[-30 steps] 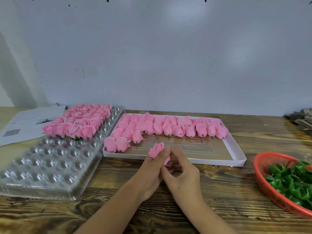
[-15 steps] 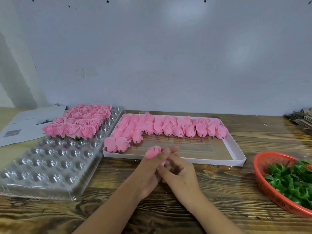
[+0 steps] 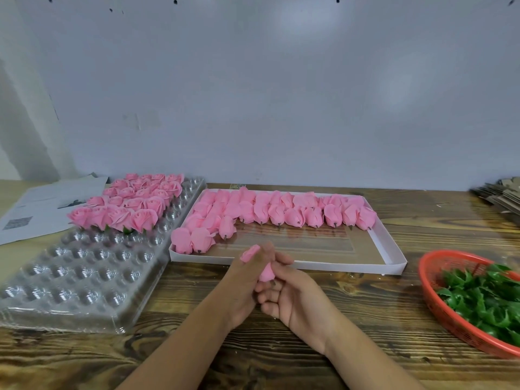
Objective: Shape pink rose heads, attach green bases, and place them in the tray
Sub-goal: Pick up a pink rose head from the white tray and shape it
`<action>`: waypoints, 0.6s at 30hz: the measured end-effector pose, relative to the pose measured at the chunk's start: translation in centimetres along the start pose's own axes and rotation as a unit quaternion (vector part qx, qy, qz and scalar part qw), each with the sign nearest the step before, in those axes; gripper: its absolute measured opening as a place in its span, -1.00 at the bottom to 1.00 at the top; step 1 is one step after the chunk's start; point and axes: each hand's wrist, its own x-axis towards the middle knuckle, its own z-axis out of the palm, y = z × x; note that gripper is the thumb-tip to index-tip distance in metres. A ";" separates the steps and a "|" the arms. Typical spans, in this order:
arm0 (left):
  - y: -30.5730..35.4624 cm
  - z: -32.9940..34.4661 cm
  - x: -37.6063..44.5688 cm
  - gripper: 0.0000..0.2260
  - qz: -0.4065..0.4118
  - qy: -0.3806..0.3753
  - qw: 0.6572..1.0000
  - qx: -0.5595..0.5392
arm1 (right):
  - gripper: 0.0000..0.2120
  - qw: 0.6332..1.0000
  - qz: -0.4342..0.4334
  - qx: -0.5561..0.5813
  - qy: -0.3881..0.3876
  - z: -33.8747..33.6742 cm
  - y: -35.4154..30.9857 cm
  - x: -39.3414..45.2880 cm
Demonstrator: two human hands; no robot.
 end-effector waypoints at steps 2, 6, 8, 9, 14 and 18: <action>0.1 0.2 0.0 -0.48 0.001 0.025 1.000 -0.002 | -0.73 0.997 -0.038 -0.059 0.030 0.3 0.3 0.0; 0.3 0.5 -0.2 -0.54 0.002 0.030 0.999 -0.019 | -0.82 0.975 -0.113 -0.164 0.098 0.6 1.4 0.3; 0.3 0.7 -0.2 -0.46 0.020 0.026 0.999 -0.025 | -0.77 0.981 -0.123 -0.106 0.103 0.8 1.5 0.3; 0.3 0.7 -0.1 -0.41 0.032 0.025 0.999 -0.023 | -0.72 0.986 -0.121 -0.064 0.100 0.8 1.4 0.3; -0.2 0.4 0.4 -0.50 0.069 0.012 0.997 0.022 | -0.70 0.992 -0.088 0.035 0.085 0.0 0.6 0.4; 0.0 -0.1 0.4 -0.75 0.115 0.017 0.988 0.104 | -0.81 0.991 -0.069 0.013 0.117 -1.1 0.0 0.6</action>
